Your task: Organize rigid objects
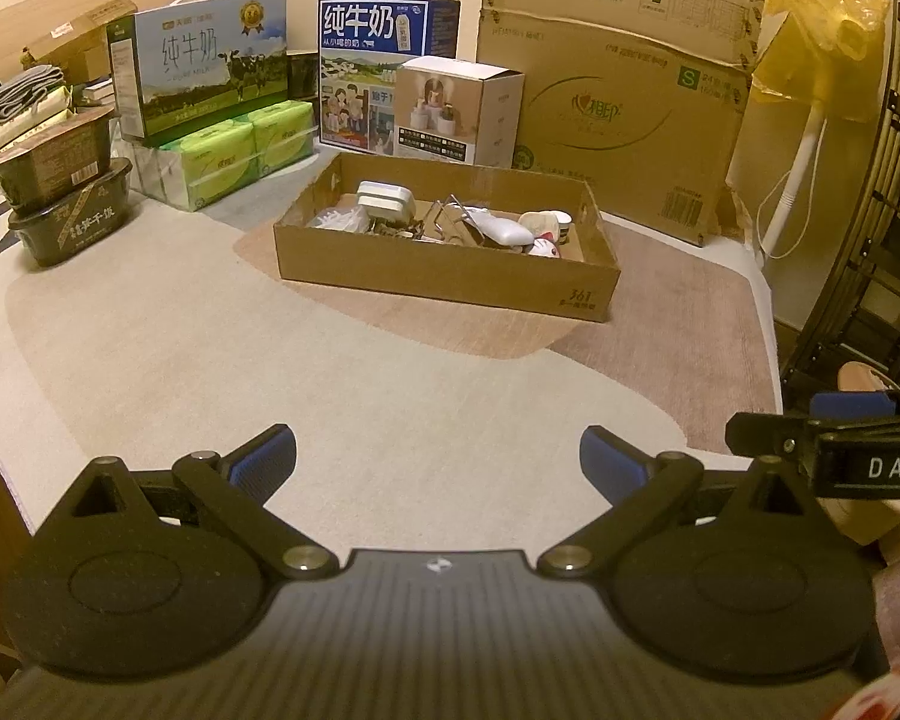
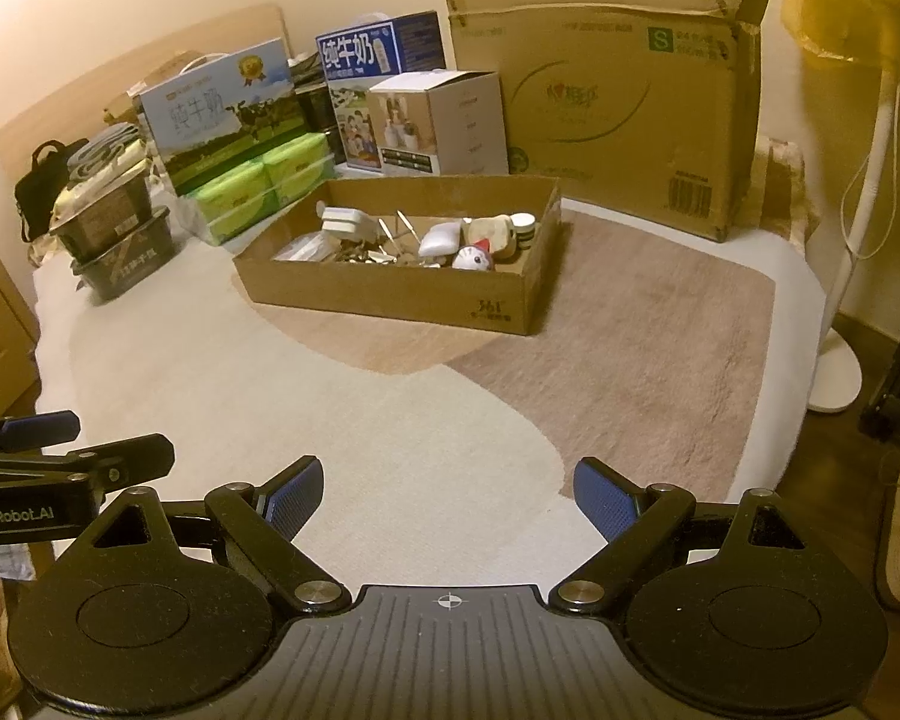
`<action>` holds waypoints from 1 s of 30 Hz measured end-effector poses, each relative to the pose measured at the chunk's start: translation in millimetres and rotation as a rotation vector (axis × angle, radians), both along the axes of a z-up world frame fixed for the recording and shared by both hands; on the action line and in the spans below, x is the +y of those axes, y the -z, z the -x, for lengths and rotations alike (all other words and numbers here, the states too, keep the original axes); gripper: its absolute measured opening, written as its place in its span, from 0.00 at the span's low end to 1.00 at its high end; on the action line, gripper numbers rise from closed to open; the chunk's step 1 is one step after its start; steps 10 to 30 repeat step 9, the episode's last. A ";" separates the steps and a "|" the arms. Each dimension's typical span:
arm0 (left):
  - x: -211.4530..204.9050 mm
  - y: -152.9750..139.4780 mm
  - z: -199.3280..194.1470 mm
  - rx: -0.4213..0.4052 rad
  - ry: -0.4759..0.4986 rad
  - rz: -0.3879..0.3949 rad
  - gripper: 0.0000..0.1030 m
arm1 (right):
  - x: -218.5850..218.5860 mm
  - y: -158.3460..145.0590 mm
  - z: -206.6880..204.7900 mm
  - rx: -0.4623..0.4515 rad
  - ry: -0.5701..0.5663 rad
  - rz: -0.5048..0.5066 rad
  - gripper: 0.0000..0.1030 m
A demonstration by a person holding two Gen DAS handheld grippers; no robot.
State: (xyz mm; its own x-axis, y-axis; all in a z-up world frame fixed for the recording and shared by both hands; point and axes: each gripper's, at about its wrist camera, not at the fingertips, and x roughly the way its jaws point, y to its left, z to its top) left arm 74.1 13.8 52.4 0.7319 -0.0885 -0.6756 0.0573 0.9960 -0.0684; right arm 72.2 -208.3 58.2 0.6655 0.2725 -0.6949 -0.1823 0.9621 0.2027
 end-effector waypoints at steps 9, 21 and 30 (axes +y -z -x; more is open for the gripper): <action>1.2 1.7 -0.8 -0.004 0.005 0.018 0.97 | 0.1 1.4 -0.4 0.004 0.001 -0.003 0.87; 1.2 1.7 -0.8 -0.004 0.005 0.018 0.97 | 0.1 1.4 -0.4 0.004 0.001 -0.003 0.87; 1.2 1.7 -0.8 -0.004 0.005 0.018 0.97 | 0.1 1.4 -0.4 0.004 0.001 -0.003 0.87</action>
